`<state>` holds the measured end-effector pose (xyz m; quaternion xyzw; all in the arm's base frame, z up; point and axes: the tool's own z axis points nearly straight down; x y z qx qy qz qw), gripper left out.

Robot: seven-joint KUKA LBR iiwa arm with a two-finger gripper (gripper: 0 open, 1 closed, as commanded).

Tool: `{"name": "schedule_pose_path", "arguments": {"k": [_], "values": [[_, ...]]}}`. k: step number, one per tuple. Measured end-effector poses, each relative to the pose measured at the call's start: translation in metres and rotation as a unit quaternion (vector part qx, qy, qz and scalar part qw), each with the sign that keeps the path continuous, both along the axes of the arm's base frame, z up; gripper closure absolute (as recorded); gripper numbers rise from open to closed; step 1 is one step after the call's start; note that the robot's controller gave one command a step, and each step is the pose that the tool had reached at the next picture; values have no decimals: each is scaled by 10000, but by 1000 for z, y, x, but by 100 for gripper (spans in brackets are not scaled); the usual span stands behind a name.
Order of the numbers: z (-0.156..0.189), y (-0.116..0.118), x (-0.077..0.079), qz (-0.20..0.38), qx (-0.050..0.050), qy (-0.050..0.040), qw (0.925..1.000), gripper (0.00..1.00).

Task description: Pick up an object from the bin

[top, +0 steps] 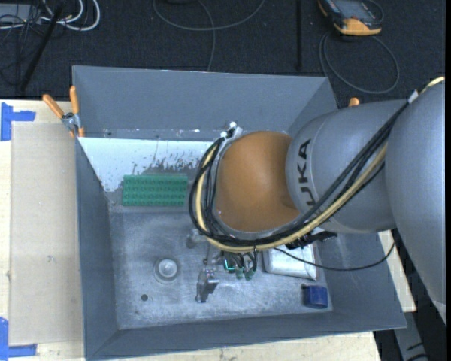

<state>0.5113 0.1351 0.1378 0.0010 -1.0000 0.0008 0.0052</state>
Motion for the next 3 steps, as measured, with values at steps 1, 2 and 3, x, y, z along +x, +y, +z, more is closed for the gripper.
{"name": "schedule_pose_path", "arguments": {"k": [1,2,3], "values": [[-67,51,46,245,21,-61,9997,0],[-62,49,46,212,18,-49,9998,100],[80,54,43,573,22,-91,9983,100]]}}
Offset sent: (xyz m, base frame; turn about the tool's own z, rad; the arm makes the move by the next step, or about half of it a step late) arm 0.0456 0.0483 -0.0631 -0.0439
